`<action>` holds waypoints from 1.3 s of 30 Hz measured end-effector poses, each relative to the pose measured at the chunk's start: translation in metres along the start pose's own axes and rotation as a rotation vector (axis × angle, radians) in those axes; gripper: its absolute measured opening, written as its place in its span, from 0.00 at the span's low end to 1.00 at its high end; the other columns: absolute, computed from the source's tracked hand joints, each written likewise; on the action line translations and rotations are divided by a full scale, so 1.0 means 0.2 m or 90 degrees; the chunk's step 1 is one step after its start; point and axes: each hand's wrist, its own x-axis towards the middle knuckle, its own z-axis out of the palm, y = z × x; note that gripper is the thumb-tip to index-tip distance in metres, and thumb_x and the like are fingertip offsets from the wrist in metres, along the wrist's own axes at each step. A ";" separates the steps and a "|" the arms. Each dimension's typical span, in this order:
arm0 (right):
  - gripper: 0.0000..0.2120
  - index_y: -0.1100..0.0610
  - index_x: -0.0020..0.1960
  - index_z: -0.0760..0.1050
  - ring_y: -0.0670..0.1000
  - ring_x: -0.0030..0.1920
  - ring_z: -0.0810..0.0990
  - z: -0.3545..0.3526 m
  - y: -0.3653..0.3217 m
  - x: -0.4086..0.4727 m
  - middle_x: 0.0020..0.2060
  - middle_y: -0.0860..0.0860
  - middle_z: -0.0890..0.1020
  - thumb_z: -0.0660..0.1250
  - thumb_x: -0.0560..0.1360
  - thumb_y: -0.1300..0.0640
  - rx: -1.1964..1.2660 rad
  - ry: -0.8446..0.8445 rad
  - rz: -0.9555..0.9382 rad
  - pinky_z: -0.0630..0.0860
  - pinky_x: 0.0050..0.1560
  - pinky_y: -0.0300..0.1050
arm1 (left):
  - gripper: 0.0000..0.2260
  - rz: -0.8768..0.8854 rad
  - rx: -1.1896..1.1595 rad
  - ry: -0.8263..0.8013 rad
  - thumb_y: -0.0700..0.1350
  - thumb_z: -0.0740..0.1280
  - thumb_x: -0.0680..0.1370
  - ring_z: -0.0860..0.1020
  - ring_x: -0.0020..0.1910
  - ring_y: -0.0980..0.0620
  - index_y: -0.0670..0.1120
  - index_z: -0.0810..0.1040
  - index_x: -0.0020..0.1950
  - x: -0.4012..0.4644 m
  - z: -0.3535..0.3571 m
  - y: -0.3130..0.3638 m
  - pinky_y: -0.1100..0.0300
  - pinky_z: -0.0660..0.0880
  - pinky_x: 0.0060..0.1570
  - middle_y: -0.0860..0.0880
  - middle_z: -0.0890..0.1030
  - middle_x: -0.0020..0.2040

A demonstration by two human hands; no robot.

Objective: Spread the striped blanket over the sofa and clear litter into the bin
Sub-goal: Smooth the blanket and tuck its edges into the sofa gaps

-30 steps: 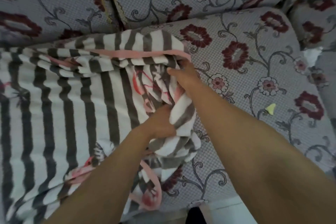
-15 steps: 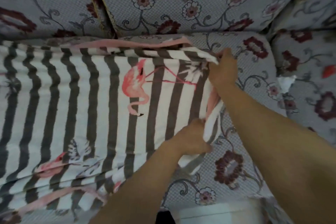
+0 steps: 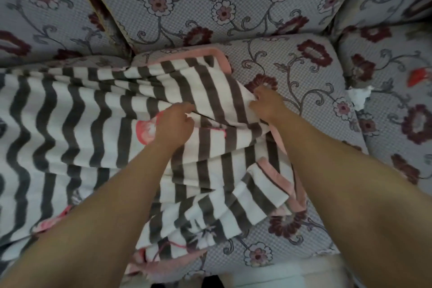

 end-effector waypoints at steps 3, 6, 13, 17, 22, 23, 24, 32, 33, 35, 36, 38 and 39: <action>0.18 0.59 0.65 0.68 0.60 0.64 0.72 0.03 -0.05 0.07 0.64 0.58 0.75 0.59 0.78 0.53 -0.010 0.029 0.013 0.67 0.63 0.51 | 0.20 -0.017 0.035 -0.003 0.37 0.63 0.75 0.71 0.67 0.42 0.43 0.73 0.68 0.15 -0.03 -0.06 0.55 0.67 0.68 0.41 0.73 0.68; 0.24 0.58 0.71 0.62 0.62 0.69 0.68 0.07 -0.04 0.12 0.69 0.59 0.70 0.60 0.78 0.50 -0.006 -0.001 0.060 0.62 0.70 0.57 | 0.24 -0.010 0.058 -0.010 0.38 0.64 0.75 0.67 0.70 0.42 0.44 0.67 0.72 0.24 -0.01 -0.13 0.54 0.63 0.69 0.41 0.68 0.71; 0.07 0.62 0.41 0.82 0.51 0.27 0.73 0.10 0.00 -0.01 0.29 0.58 0.78 0.68 0.67 0.71 -0.002 -0.420 0.075 0.73 0.30 0.43 | 0.33 0.035 0.151 -0.080 0.39 0.65 0.76 0.58 0.75 0.40 0.47 0.54 0.77 0.37 0.00 -0.18 0.47 0.62 0.71 0.42 0.58 0.77; 0.04 0.60 0.37 0.79 0.54 0.39 0.79 0.12 0.06 -0.02 0.35 0.55 0.80 0.67 0.70 0.63 -0.075 -0.252 0.018 0.77 0.42 0.46 | 0.36 0.021 0.197 -0.208 0.41 0.63 0.76 0.57 0.75 0.41 0.54 0.45 0.78 0.41 0.02 -0.15 0.46 0.64 0.70 0.46 0.51 0.78; 0.15 0.57 0.32 0.68 0.51 0.36 0.71 0.17 -0.11 0.05 0.31 0.52 0.72 0.61 0.77 0.57 0.071 -0.019 -0.011 0.65 0.35 0.43 | 0.19 0.041 0.328 -0.212 0.41 0.62 0.76 0.73 0.59 0.38 0.43 0.66 0.66 0.35 0.03 -0.29 0.48 0.72 0.56 0.40 0.72 0.63; 0.17 0.56 0.31 0.67 0.51 0.35 0.71 0.21 -0.15 0.05 0.30 0.51 0.71 0.61 0.78 0.54 0.104 -0.049 0.014 0.64 0.36 0.42 | 0.14 0.041 0.337 -0.239 0.41 0.62 0.76 0.74 0.58 0.39 0.43 0.69 0.61 0.32 0.02 -0.33 0.50 0.72 0.54 0.40 0.74 0.61; 0.17 0.56 0.33 0.68 0.50 0.36 0.71 0.25 -0.17 0.04 0.32 0.50 0.71 0.62 0.78 0.51 0.131 -0.086 0.041 0.65 0.37 0.41 | 0.12 0.043 0.353 -0.282 0.42 0.61 0.76 0.74 0.58 0.40 0.44 0.71 0.60 0.28 0.01 -0.38 0.50 0.73 0.55 0.40 0.75 0.60; 0.16 0.64 0.56 0.78 0.56 0.50 0.82 0.36 -0.31 -0.03 0.49 0.56 0.83 0.74 0.70 0.60 0.591 -0.123 0.186 0.79 0.50 0.45 | 0.17 0.079 0.208 -0.097 0.37 0.63 0.73 0.73 0.57 0.38 0.41 0.72 0.62 0.26 -0.16 -0.58 0.47 0.73 0.54 0.38 0.73 0.59; 0.17 0.64 0.58 0.77 0.57 0.51 0.82 0.31 -0.34 -0.02 0.50 0.57 0.83 0.72 0.71 0.62 0.679 -0.117 0.167 0.80 0.51 0.48 | 0.22 0.098 0.209 -0.062 0.37 0.63 0.73 0.71 0.60 0.36 0.41 0.69 0.68 0.29 -0.18 -0.57 0.45 0.71 0.57 0.38 0.70 0.64; 0.18 0.65 0.62 0.75 0.60 0.57 0.81 0.21 -0.37 -0.03 0.56 0.62 0.81 0.69 0.73 0.63 0.844 -0.119 0.111 0.78 0.58 0.55 | 0.31 0.100 0.253 -0.087 0.39 0.64 0.74 0.64 0.67 0.35 0.46 0.58 0.76 0.36 -0.20 -0.55 0.42 0.68 0.62 0.39 0.63 0.72; 0.19 0.66 0.63 0.74 0.61 0.60 0.79 0.16 -0.40 -0.03 0.59 0.64 0.79 0.67 0.75 0.59 0.910 -0.128 0.086 0.76 0.61 0.57 | 0.34 0.087 0.284 -0.126 0.41 0.64 0.75 0.64 0.68 0.35 0.49 0.52 0.77 0.38 -0.21 -0.55 0.42 0.67 0.62 0.41 0.62 0.73; 0.22 0.66 0.63 0.74 0.61 0.61 0.78 0.03 -0.44 -0.06 0.60 0.64 0.79 0.64 0.77 0.51 1.017 -0.117 0.062 0.75 0.61 0.56 | 0.37 0.061 0.319 -0.193 0.47 0.63 0.77 0.70 0.64 0.37 0.52 0.43 0.78 0.41 -0.22 -0.54 0.45 0.70 0.58 0.40 0.70 0.69; 0.21 0.66 0.61 0.75 0.60 0.59 0.80 -0.02 -0.46 -0.07 0.57 0.63 0.80 0.62 0.78 0.50 1.066 -0.088 0.056 0.76 0.60 0.55 | 0.37 0.052 0.322 -0.212 0.49 0.63 0.78 0.73 0.60 0.37 0.52 0.40 0.77 0.41 -0.22 -0.54 0.47 0.71 0.55 0.39 0.74 0.65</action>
